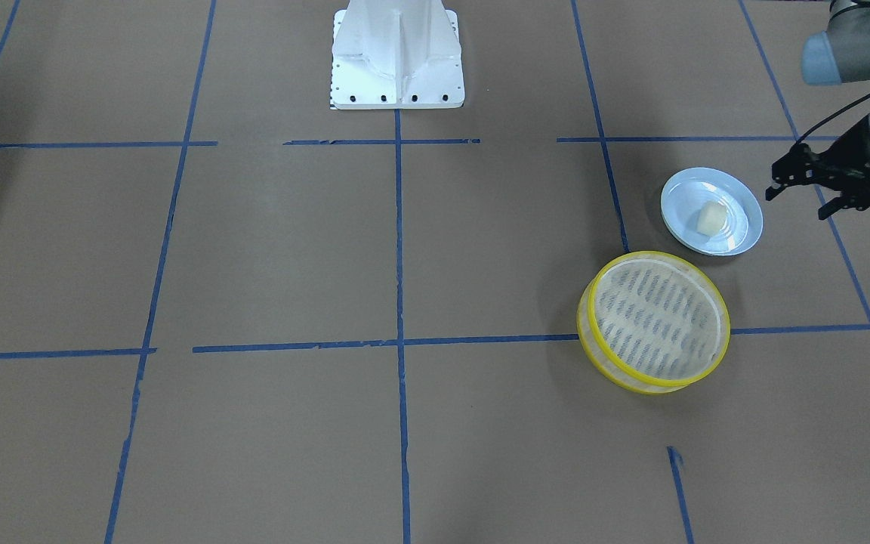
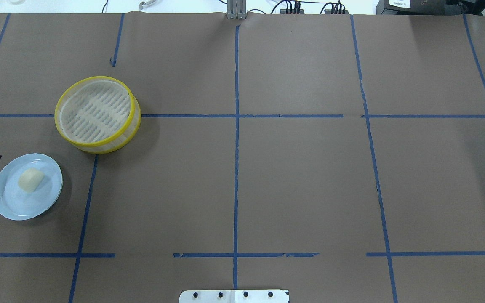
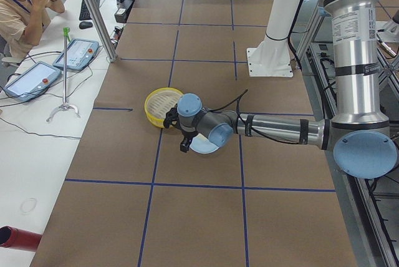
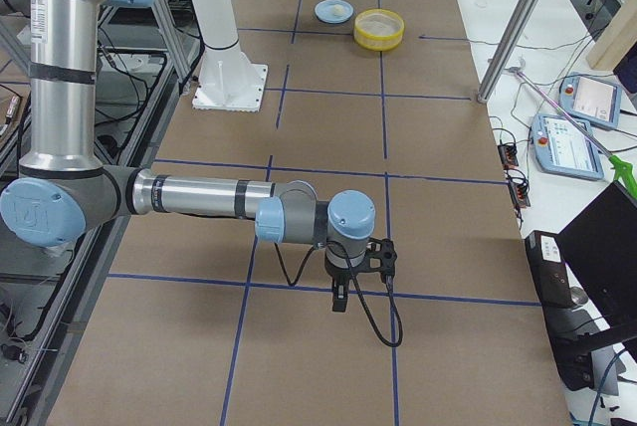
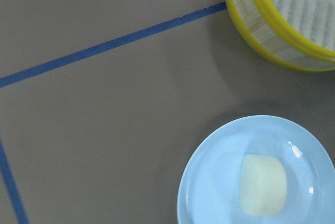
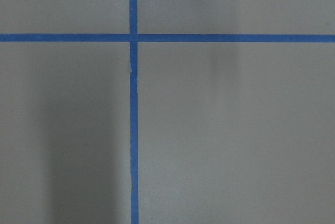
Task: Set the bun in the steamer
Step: 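Lower the left gripper over the pale bun on the light-blue plate and grasp it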
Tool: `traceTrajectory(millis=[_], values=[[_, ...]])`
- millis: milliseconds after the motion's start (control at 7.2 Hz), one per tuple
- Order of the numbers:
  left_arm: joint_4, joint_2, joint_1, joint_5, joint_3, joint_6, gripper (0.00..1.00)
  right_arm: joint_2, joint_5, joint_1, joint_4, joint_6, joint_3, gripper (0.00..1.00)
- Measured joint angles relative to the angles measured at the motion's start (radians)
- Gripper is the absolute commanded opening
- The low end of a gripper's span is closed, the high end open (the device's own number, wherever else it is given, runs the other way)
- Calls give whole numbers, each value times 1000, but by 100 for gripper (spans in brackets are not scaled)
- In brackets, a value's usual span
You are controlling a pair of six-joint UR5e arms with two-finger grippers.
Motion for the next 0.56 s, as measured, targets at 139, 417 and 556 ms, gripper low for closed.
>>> traceTrajectory(millis=[139, 417, 556], values=[[-8, -11, 61, 41, -7, -69, 98, 0, 0, 0, 0, 0, 0, 100], [-10, -22, 152, 145, -11, -118, 98, 0, 0, 0, 0, 0, 0, 100], [-9, -24, 184, 197, -11, -125, 98, 0, 0, 0, 0, 0, 0, 100]])
